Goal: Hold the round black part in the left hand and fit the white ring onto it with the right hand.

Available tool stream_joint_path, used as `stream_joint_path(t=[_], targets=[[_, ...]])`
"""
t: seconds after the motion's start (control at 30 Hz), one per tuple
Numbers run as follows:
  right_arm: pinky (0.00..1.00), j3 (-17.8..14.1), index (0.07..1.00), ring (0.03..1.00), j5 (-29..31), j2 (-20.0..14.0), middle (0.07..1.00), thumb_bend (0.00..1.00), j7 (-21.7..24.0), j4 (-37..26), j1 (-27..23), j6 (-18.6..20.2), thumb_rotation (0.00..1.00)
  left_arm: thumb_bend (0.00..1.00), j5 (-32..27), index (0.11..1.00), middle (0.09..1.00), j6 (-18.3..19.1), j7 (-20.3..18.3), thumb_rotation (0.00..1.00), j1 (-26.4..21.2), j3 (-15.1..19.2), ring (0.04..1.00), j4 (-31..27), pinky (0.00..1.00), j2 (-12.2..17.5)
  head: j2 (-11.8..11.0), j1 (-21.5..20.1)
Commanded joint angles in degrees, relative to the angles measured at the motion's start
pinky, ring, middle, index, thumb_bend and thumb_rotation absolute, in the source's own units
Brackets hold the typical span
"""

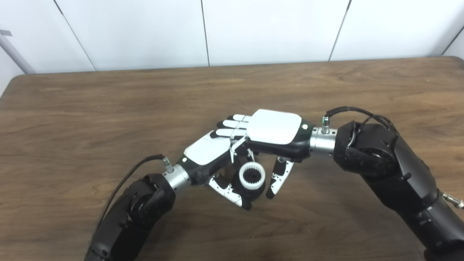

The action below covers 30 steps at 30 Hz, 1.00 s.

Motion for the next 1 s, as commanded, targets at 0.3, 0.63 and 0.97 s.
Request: stream_joint_path(t=[0.3, 0.63, 0.97], targets=[[1.00, -2.74, 0.837, 1.000, 2.62, -0.22, 0.991, 1.00, -2.91, -2.56, -2.87, -2.24, 0.28, 0.52, -1.86, 0.482, 0.785, -1.02, 1.60, 0.06, -1.76, 0.43, 0.964, -0.70, 1.00, 0.25, 0.02, -0.52], [1.00, -5.56, 0.851, 1.000, 2.93, -0.45, 1.000, 1.00, -1.71, -5.55, -6.94, 1.18, 0.30, 0.52, 0.16, 0.482, 0.697, -2.97, 2.82, 0.06, -1.75, 0.08, 0.903, 1.88, 1.00, 1.83, 0.31, -1.11], [1.00, -7.84, 0.840, 1.000, 3.31, -0.08, 0.999, 1.00, -3.01, -5.13, -8.90, 2.54, 0.31, 0.52, 5.23, 0.482, 0.694, -6.27, 6.75, 0.06, -1.84, -0.90, 0.919, 5.29, 1.00, 3.92, 0.68, -1.51]])
